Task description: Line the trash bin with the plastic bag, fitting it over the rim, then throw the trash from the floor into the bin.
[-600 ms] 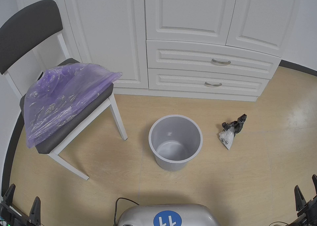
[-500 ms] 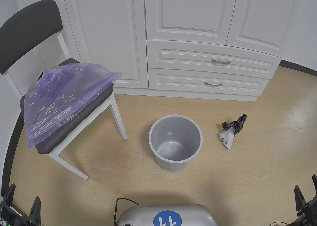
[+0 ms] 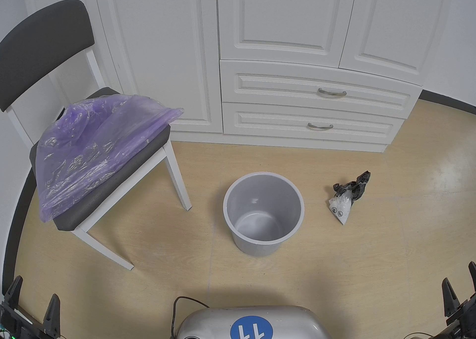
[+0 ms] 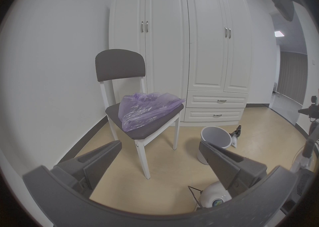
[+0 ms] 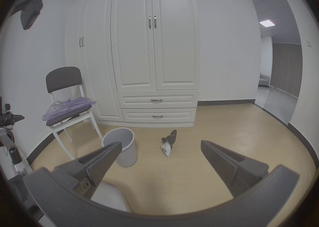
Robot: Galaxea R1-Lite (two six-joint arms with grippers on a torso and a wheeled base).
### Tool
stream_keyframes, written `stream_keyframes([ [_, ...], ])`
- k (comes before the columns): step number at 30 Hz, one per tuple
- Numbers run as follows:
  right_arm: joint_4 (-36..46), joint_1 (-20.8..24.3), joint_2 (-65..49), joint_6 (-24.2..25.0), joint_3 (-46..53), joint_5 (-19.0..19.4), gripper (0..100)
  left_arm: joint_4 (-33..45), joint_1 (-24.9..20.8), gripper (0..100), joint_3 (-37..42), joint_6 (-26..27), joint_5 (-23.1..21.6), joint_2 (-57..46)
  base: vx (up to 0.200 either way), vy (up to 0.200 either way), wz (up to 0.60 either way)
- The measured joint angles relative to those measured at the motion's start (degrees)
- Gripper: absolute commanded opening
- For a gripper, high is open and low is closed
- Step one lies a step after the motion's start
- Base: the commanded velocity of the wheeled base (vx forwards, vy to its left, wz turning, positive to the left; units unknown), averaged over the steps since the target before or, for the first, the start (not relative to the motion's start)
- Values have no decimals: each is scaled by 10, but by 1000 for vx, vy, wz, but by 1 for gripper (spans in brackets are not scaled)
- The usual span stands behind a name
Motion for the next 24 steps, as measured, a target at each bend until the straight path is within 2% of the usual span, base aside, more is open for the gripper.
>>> stream_keyframes([
  [5,0,0,0,-4,0,0,100,0,0,100,0,6,0,0,0,0,0],
  [9,1,-1,0,-28,0,9,100,-1,0,100,0,40,-27,0,0,0,0],
  [14,1,-1,0,-42,0,19,100,-4,0,100,0,46,-35,0,0,0,0],
  [18,1,-1,0,-39,0,21,100,-3,0,100,0,29,-31,0,0,0,0],
  [24,3,-1,0,-7,0,12,100,-2,0,100,0,-24,0,0,0,0,0],
])
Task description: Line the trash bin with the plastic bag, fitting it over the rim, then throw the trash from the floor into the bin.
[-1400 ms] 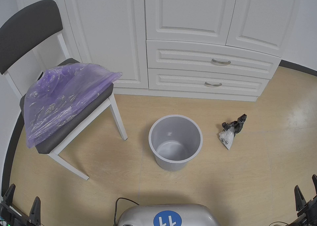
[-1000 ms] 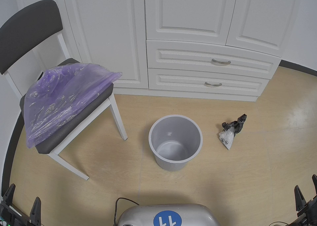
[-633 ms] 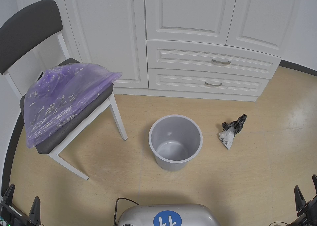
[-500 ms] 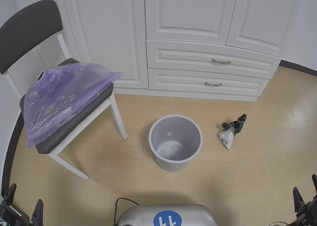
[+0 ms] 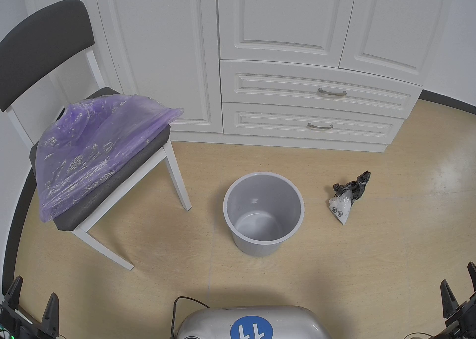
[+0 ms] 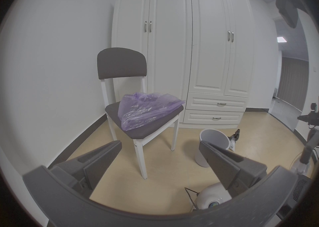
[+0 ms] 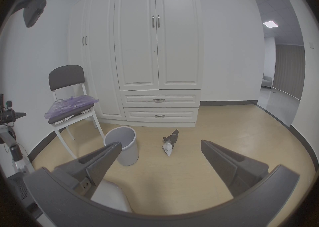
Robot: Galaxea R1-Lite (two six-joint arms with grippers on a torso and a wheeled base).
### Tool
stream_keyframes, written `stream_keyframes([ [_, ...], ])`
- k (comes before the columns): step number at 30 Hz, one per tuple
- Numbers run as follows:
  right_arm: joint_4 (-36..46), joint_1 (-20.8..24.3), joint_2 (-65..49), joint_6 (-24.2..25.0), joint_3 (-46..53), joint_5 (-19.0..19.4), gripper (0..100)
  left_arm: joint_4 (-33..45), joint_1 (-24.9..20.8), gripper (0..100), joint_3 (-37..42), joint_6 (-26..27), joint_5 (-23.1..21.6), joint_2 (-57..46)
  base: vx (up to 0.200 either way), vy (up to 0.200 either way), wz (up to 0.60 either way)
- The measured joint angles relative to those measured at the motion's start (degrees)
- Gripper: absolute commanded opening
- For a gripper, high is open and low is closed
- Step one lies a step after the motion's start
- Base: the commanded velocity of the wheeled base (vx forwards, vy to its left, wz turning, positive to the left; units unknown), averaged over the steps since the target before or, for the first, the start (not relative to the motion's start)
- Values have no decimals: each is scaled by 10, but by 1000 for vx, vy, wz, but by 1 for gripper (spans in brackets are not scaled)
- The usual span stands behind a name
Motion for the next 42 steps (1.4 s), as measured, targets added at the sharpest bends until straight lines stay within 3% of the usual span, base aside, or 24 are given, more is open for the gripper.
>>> stream_keyframes([
  [6,-14,0,0,-5,0,-1,100,-27,0,100,-2,5,2,0,0,0,0],
  [10,-85,0,0,-7,-1,18,100,-87,-1,100,-29,-6,-15,0,0,0,0],
  [13,-118,0,0,-7,-10,33,100,-85,-1,100,-47,-8,-25,0,0,0,0],
  [23,-57,5,71,-24,-51,66,100,-34,-15,100,-104,23,-28,61,0,0,0],
  [27,-61,7,155,-59,-62,73,100,-22,-20,100,-136,45,-14,138,0,0,0],
  [34,-70,16,303,-194,-102,83,100,-2,-26,100,-179,95,3,299,0,0,0],
  [42,-118,65,390,-212,-142,85,100,-6,-29,100,-201,111,10,421,0,0,0],
])
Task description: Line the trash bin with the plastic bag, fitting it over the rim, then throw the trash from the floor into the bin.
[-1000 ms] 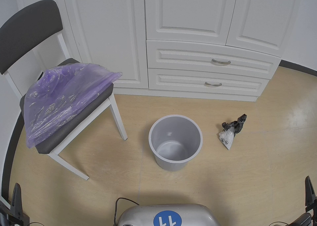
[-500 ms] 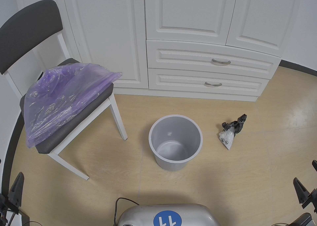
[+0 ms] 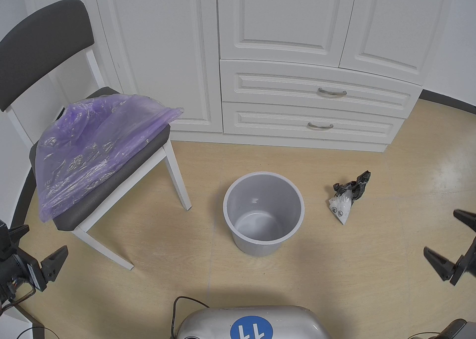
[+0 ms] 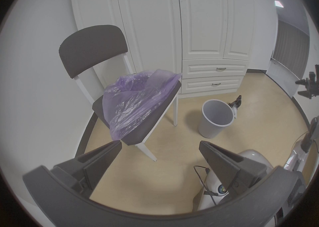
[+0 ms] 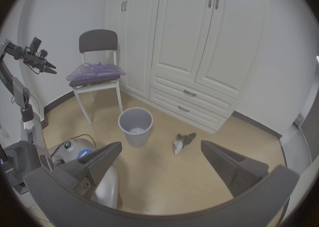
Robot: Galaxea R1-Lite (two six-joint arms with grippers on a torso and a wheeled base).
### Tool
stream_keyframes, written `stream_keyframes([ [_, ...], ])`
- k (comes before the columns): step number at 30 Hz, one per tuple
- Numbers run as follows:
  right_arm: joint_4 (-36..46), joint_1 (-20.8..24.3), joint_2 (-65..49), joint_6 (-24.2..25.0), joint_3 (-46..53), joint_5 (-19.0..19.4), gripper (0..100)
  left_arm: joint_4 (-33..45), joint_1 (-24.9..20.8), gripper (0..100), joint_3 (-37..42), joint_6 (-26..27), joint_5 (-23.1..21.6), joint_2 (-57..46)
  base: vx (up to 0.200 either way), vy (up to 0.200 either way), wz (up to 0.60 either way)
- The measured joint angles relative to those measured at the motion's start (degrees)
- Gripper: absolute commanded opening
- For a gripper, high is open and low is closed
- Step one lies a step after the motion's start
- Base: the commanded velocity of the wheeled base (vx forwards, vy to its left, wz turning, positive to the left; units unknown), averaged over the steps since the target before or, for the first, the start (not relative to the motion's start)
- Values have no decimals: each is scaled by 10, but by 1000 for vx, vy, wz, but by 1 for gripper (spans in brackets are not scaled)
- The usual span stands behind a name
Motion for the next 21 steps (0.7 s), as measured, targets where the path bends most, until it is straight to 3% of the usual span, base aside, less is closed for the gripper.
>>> stream_keyframes([
  [6,-80,38,42,15,-7,-7,100,-32,27,100,-20,5,-1,61,0,0,0],
  [10,-136,83,74,45,-11,-50,100,-53,49,100,-28,12,-2,101,0,0,0],
  [13,-182,128,101,73,-16,-96,100,-71,59,100,-30,20,-3,128,0,0,0],
  [17,-258,207,149,116,-22,-199,100,-99,77,100,-30,42,-3,160,0,0,0],
  [21,-363,269,215,161,-33,-266,100,-122,114,100,-23,84,-15,185,0,0,0],
])
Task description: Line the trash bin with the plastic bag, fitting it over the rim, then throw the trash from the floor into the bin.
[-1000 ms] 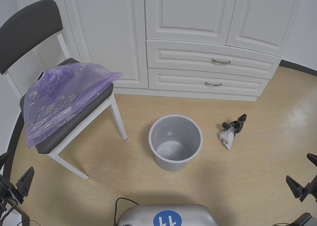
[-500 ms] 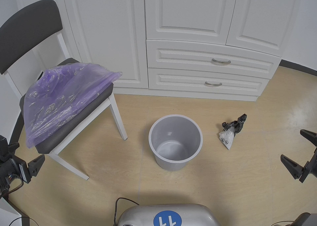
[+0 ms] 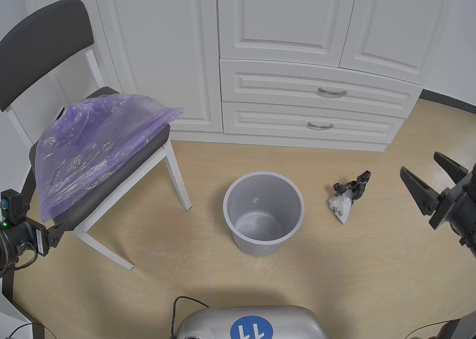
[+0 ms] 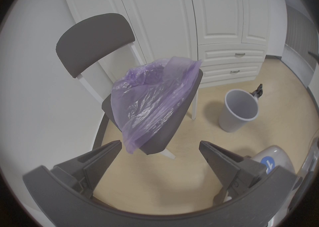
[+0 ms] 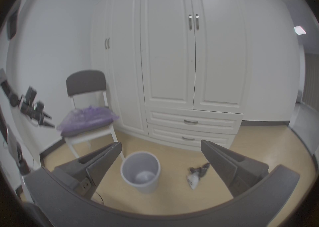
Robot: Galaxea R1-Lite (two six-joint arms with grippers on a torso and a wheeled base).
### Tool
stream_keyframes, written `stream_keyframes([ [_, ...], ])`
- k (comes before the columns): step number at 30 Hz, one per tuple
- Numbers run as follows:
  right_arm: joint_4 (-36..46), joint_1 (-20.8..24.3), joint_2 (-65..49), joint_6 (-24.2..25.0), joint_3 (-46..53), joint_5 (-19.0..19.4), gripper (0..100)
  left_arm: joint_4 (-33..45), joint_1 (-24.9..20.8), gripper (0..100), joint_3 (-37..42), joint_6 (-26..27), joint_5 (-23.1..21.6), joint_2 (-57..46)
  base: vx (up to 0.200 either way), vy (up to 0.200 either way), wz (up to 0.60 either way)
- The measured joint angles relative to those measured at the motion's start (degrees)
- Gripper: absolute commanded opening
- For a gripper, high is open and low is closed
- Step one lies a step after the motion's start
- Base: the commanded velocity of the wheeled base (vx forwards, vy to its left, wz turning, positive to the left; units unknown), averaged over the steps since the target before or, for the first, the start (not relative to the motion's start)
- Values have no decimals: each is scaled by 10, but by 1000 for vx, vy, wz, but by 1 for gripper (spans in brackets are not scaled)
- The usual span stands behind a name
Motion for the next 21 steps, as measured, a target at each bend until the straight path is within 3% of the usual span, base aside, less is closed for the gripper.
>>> stream_keyframes([
  [6,-141,44,97,31,-7,-40,100,-36,91,100,18,67,-67,25,0,0,0],
  [13,-190,64,160,47,-13,-53,100,-62,187,100,30,132,-101,38,0,0,0],
  [21,-249,72,206,54,-19,-60,100,-80,212,100,32,141,-103,69,0,0,0],
])
